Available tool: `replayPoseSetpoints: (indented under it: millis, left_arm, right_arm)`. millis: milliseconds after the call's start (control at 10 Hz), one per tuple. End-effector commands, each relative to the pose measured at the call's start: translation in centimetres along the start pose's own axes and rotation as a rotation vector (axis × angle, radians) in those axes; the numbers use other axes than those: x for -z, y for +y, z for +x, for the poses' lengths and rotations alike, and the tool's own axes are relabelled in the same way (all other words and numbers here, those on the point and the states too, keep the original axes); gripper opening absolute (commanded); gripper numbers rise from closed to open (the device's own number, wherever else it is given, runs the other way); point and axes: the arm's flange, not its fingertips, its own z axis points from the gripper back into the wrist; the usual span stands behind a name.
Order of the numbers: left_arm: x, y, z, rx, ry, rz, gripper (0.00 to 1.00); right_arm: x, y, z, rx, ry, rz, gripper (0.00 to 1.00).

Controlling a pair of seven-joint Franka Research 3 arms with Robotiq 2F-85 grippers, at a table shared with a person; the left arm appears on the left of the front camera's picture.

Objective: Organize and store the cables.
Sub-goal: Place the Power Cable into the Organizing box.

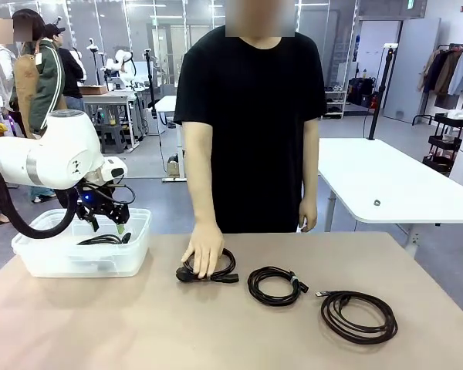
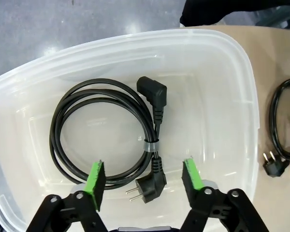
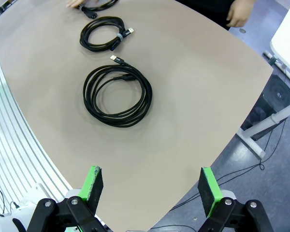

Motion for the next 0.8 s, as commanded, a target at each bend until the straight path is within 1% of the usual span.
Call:
replayPoseSetpoints:
  millis: [0, 300, 400, 700]
  left_arm:
    - [-0.3, 0.4, -1.1, 0.021, 0.021, -0.033, 1.00]
    - [-0.8, 0.3, -1.8, 0.075, 0.002, -0.025, 1.00]
    - [-0.1, 0.0, -0.4, 0.016, 0.007, -0.003, 1.00]
    - [-0.1, 0.0, -0.4, 0.016, 0.007, -0.003, 1.00]
  right_arm:
    - [-0.1, 0.0, 0.1, 0.008, -0.005, 0.003, 1.00]
    - [-0.1, 0.0, 0.1, 0.008, -0.005, 0.003, 1.00]
    - [-0.1, 0.0, 0.1, 0.008, -0.005, 0.003, 1.00]
    - [-0.1, 0.0, 0.1, 0.008, -0.005, 0.003, 1.00]
